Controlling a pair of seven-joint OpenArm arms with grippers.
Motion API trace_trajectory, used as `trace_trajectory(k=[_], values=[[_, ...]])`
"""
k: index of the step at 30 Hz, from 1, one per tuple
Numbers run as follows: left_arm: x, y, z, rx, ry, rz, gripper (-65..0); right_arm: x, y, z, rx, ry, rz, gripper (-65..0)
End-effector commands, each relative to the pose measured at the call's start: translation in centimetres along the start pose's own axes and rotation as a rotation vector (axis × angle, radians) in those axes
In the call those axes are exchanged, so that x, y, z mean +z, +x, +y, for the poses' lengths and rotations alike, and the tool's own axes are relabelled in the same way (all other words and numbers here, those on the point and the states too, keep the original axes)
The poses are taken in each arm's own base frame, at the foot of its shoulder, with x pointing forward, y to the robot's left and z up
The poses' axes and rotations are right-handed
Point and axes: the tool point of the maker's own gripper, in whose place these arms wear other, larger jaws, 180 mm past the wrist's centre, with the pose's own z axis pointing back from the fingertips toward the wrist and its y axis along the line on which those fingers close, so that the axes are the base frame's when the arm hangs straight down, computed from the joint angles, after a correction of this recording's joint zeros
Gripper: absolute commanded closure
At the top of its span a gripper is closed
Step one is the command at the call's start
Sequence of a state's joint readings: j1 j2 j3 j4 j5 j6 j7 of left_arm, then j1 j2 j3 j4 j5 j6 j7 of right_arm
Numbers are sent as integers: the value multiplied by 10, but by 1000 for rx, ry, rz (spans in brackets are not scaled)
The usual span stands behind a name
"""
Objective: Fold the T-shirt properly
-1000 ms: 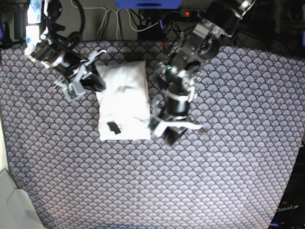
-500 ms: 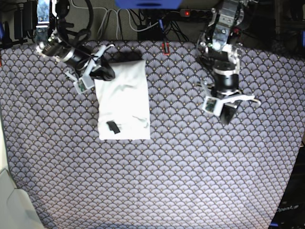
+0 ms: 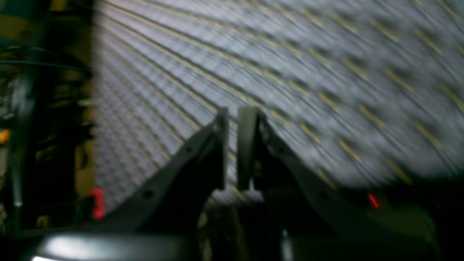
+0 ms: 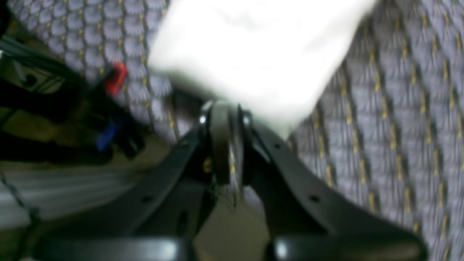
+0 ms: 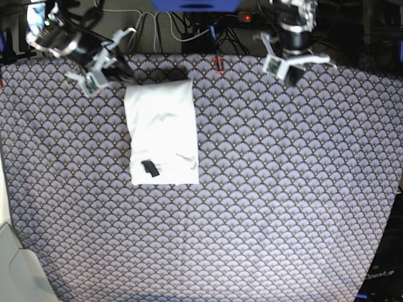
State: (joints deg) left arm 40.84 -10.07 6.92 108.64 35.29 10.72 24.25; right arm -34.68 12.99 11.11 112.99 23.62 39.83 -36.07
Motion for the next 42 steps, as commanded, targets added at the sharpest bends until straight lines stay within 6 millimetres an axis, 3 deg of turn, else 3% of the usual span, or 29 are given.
trace_trajectory(k=[1,5,9,13,20,24,28,32,38,42], values=[[5,1,5,19,14,-12,-44,9,6,-6,2,-21,-34,-6],[18,-22,-13,149,-69,67,-44,35,-26,-15,-49,-81,22,0],[35,-45,-29,192,-144,137,-39,56,-64,-4,-113,-81,102,0],[51,-65,-47,272,-205,215,-2,67,-107,3,-191,-70,184,0],[66,-125,-84,357,-289,407,-3,77,-191,-3,-375,-93,288,0],[62,-159,-104,385,-315,510,-3,68,-235,0,-451,-67,327,0],[48,-190,-133,364,-358,601,-3,42,-288,-1,-508,-69,398,0],[29,-208,-158,416,-369,626,-3,9,-323,-3,-613,-106,416,0],[11,-234,-190,420,-370,720,-3,-23,-321,5,-651,-100,367,0],[2,-256,-196,387,-337,733,-3,-49,-316,1,-537,-137,396,0]])
